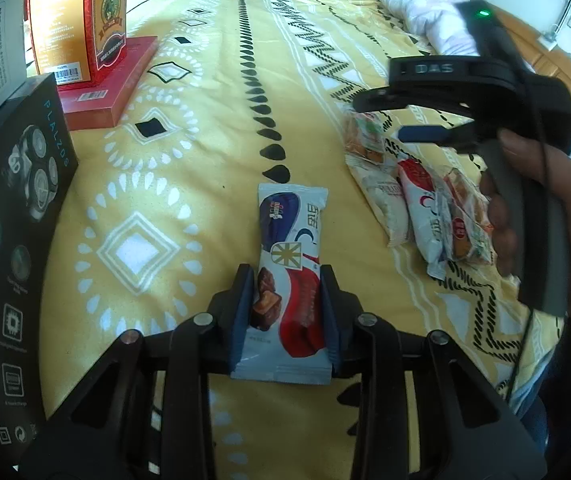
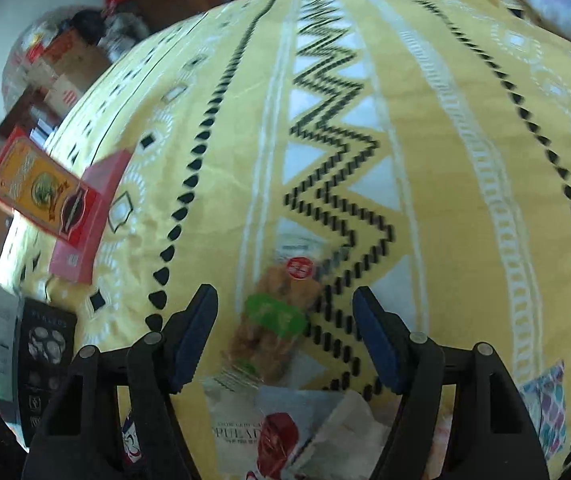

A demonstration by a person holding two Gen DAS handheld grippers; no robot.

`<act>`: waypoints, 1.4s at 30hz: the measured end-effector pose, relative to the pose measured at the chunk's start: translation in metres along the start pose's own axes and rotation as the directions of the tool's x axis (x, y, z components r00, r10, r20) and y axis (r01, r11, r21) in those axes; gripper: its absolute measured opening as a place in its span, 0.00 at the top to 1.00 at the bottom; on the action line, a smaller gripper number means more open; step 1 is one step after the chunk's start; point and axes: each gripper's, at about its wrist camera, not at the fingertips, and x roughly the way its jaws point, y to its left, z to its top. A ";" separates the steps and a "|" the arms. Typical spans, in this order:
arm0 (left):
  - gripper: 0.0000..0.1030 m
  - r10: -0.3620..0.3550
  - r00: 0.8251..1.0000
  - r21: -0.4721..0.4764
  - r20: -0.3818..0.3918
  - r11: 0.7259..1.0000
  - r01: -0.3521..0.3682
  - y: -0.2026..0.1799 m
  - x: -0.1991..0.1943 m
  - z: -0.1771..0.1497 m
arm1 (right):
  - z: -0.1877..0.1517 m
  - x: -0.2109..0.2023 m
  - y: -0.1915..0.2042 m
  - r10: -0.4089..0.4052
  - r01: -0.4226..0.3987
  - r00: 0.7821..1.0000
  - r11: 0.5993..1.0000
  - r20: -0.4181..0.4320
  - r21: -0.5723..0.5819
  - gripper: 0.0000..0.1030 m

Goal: Organize snacks
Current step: 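Carry both held snacks over the glass bowl with both tools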

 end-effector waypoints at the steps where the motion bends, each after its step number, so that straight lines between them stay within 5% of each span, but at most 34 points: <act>1: 0.67 0.003 1.000 -0.002 0.000 1.000 -0.003 -0.001 0.001 0.000 | -0.004 -0.002 -0.002 0.003 -0.003 1.000 1.000 0.005 0.026 0.28; 6: 0.66 0.013 1.000 -0.011 0.003 1.000 -0.013 -0.003 0.004 0.006 | -0.012 0.017 0.017 -0.019 0.016 0.998 0.998 -0.058 -0.057 0.41; 8: 0.71 0.017 1.000 0.000 -0.005 1.000 -0.017 -0.004 0.002 0.006 | -0.014 0.023 0.023 -0.047 0.042 0.998 0.993 -0.044 -0.109 0.54; 11: 0.72 0.017 1.000 0.026 0.001 1.000 -0.017 -0.006 -0.003 0.007 | -0.015 0.014 0.015 -0.008 0.007 1.000 0.996 -0.004 -0.092 0.58; 22: 0.73 -0.003 0.982 0.045 0.191 0.999 -0.005 -0.019 -0.089 0.039 | -0.006 -0.107 0.039 0.105 -0.062 0.965 0.982 0.242 -0.176 0.61; 27: 0.73 0.033 0.951 -0.001 0.307 0.999 -0.034 0.000 -0.154 0.055 | 0.004 -0.157 0.078 0.178 -0.105 0.940 0.963 0.293 -0.248 0.61; 33: 0.73 0.177 0.904 -0.134 0.389 0.982 -0.134 0.067 -0.222 0.060 | 0.001 -0.193 0.167 0.311 -0.188 0.907 0.902 0.284 -0.388 0.61; 37: 0.73 0.290 0.867 -0.268 0.404 0.944 -0.191 0.124 -0.258 0.055 | -0.011 -0.194 0.240 0.391 -0.248 0.894 0.838 0.218 -0.487 0.61; 42: 0.73 0.428 0.817 -0.436 0.387 0.865 -0.247 0.195 -0.295 0.032 | -0.039 -0.179 0.339 0.494 -0.365 0.865 0.738 0.087 -0.568 0.61</act>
